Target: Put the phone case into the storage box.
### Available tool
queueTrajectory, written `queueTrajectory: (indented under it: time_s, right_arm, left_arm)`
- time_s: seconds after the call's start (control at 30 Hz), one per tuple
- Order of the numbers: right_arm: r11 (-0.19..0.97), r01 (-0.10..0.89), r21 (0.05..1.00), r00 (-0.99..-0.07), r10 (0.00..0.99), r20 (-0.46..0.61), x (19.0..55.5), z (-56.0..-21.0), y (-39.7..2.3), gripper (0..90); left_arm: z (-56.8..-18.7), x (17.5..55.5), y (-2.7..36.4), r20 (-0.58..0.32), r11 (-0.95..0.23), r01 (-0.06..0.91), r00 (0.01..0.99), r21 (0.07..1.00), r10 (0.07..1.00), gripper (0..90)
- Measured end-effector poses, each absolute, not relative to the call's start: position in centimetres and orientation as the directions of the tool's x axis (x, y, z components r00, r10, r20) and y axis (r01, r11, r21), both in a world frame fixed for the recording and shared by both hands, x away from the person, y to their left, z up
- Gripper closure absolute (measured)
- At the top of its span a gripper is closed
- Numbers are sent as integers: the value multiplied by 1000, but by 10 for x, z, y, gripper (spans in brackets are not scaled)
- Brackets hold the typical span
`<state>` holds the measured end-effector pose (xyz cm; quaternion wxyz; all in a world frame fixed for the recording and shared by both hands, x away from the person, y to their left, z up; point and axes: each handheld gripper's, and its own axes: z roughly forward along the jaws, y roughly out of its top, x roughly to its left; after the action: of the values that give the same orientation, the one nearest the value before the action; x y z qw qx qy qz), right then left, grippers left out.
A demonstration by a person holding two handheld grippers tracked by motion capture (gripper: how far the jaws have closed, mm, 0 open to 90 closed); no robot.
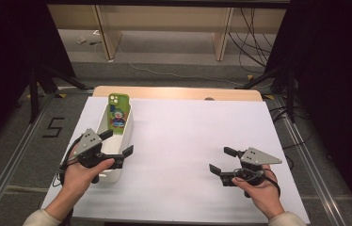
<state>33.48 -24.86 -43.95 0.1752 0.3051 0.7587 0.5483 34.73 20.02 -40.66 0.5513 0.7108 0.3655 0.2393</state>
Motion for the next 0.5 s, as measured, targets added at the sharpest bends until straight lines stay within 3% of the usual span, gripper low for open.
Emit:
queueTrajectory:
  time_s: [0.5]
  right_arm:
    - [209, 267, 941, -753, 655, 68, 335, -439, -249, 156]
  left_arm:
    - [-410, 341, 205, -59, -127, 248, 627, 960, 776, 56]
